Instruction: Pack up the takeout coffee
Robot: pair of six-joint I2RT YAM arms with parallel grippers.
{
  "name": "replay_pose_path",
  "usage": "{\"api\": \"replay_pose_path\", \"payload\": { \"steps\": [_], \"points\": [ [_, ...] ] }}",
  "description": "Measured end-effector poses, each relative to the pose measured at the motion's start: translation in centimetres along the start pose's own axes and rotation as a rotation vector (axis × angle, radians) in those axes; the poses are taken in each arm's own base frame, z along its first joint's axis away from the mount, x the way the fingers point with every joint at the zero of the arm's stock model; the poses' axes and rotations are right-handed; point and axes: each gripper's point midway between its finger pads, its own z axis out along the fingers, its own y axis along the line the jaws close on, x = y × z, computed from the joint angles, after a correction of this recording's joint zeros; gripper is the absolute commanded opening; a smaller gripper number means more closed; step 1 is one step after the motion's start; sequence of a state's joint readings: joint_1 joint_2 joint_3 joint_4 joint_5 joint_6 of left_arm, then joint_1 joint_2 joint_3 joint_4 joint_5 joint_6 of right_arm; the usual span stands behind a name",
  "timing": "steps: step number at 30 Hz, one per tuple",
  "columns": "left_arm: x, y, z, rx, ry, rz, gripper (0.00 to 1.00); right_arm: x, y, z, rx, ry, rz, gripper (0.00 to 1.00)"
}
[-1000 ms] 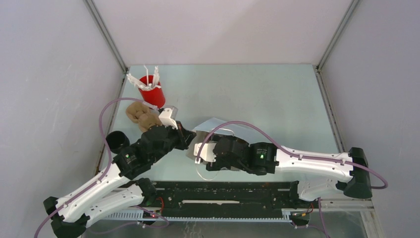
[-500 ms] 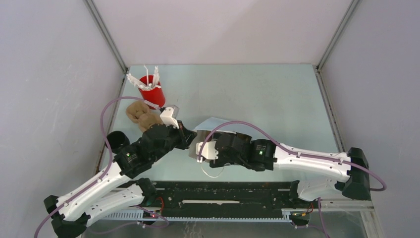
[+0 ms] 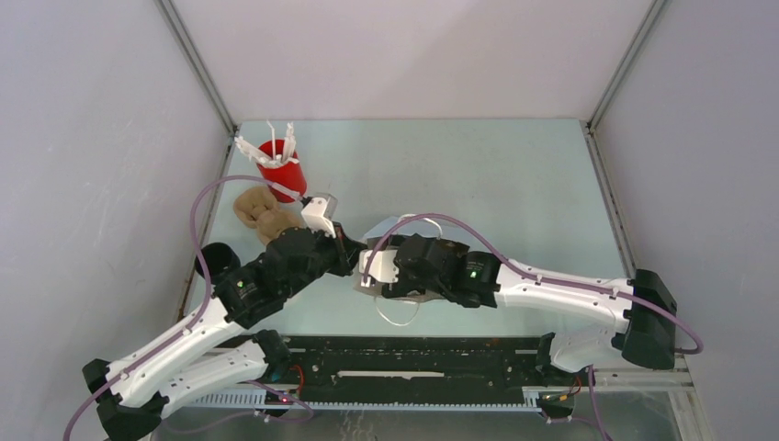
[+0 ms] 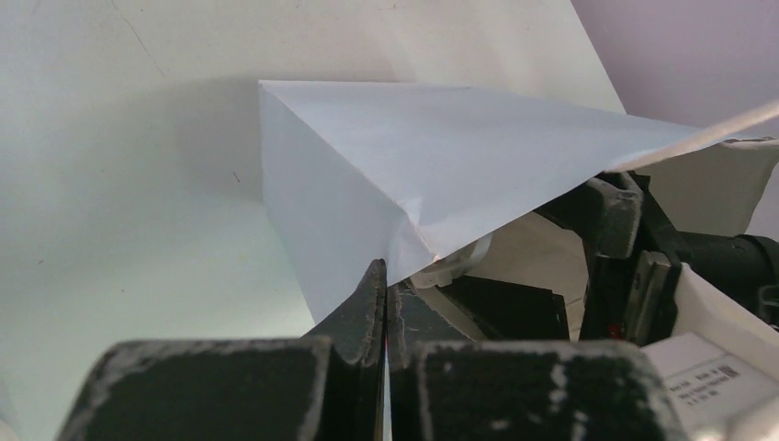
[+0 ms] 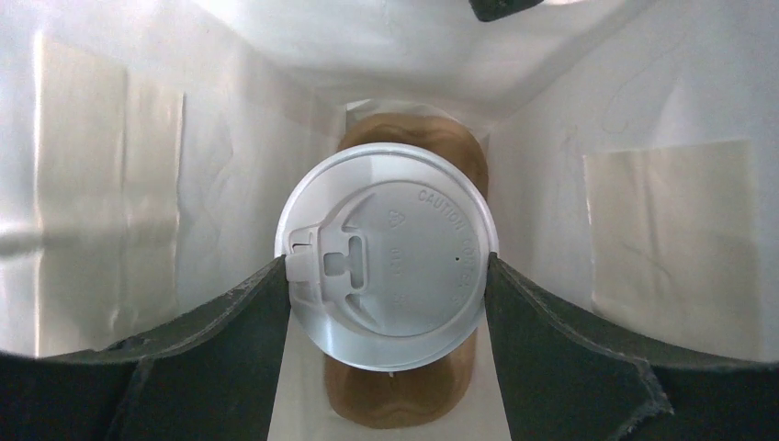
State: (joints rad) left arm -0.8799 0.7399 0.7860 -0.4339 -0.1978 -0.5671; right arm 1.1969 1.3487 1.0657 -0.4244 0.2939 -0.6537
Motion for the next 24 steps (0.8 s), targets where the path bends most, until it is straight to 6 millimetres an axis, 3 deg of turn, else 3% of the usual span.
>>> {"api": "replay_pose_path", "payload": {
  "steps": [7,24],
  "points": [
    [-0.4,0.0,0.0,-0.005,-0.007,0.028,0.00,0.8,-0.2,1.1,0.001,0.003,0.009,0.64],
    [-0.7,0.4,0.5,-0.021,0.026,0.194,0.00,4.1,-1.9,-0.3,0.113,0.182,-0.061,0.66]
  ]
}}
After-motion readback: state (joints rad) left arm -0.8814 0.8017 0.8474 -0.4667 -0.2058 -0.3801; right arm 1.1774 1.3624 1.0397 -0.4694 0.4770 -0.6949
